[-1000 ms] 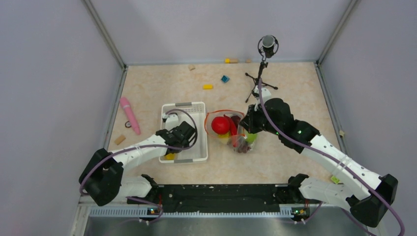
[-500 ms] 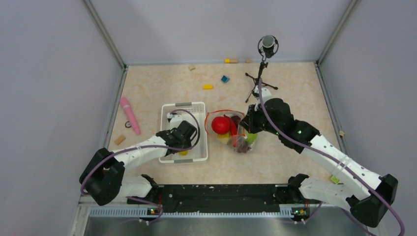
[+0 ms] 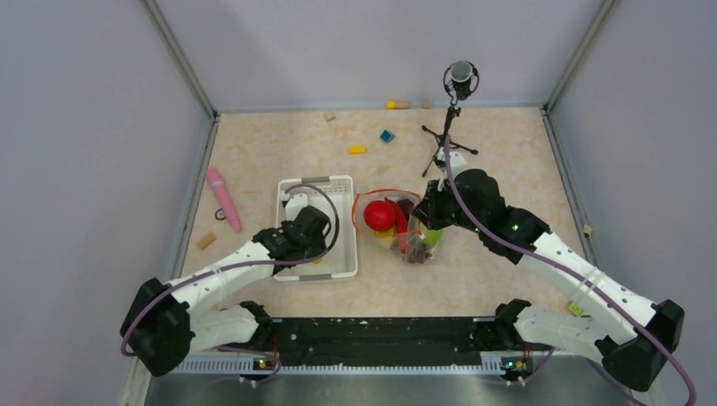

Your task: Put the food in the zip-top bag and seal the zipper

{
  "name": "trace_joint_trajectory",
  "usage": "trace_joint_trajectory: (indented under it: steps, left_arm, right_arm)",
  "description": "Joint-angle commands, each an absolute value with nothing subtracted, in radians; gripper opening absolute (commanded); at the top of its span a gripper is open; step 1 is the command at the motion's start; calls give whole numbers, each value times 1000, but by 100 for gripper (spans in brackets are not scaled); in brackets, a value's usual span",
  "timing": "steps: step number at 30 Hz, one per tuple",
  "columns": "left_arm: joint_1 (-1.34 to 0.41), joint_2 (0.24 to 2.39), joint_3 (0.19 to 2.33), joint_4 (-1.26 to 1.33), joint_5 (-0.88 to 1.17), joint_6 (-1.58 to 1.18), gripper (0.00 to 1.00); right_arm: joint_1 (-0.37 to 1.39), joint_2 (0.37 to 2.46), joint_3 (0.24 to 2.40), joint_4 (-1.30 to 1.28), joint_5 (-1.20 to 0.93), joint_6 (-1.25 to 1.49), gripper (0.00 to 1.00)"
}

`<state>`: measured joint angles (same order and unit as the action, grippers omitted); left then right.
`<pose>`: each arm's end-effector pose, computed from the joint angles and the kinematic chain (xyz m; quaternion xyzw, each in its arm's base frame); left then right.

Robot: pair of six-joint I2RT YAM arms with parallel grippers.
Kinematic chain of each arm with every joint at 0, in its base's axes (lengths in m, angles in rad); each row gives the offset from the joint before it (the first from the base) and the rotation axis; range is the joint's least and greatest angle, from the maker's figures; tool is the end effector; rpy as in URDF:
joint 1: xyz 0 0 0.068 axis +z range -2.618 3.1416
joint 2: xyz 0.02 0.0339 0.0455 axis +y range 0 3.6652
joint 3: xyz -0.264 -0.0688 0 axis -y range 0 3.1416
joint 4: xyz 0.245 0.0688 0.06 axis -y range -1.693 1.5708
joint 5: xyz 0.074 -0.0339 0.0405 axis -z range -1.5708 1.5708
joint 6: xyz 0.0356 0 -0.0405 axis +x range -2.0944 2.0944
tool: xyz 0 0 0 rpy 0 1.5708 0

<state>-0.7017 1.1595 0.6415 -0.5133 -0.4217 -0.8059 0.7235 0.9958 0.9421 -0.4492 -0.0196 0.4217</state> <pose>0.1711 -0.1255 0.1949 -0.1048 0.9383 -0.0313 0.3281 0.1647 0.1464 0.3290 -0.1343 0.8502 0.2828 0.4232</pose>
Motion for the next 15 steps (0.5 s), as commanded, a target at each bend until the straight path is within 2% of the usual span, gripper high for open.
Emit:
trace_joint_trajectory:
  steps: [1, 2, 8, 11, 15]
  left_arm:
    - [-700, 1014, 698, -510, -454, -781, 3]
    - [-700, 976, 697, -489, -442, -768, 0]
    - [-699, 739, 662, -212, -227, -581, 0]
    - [-700, 648, 618, 14, 37, -428, 0]
    - [-701, 639, 583, 207, 413, -168, 0]
  right_arm:
    - [715, 986, 943, -407, -9, 425, 0]
    - [715, 986, 943, -407, -11, 426, 0]
    - [715, 995, 953, -407, -28, 446, 0]
    - [715, 1003, 963, -417, -40, 453, 0]
    - [715, 1009, 980, -434, -58, 448, 0]
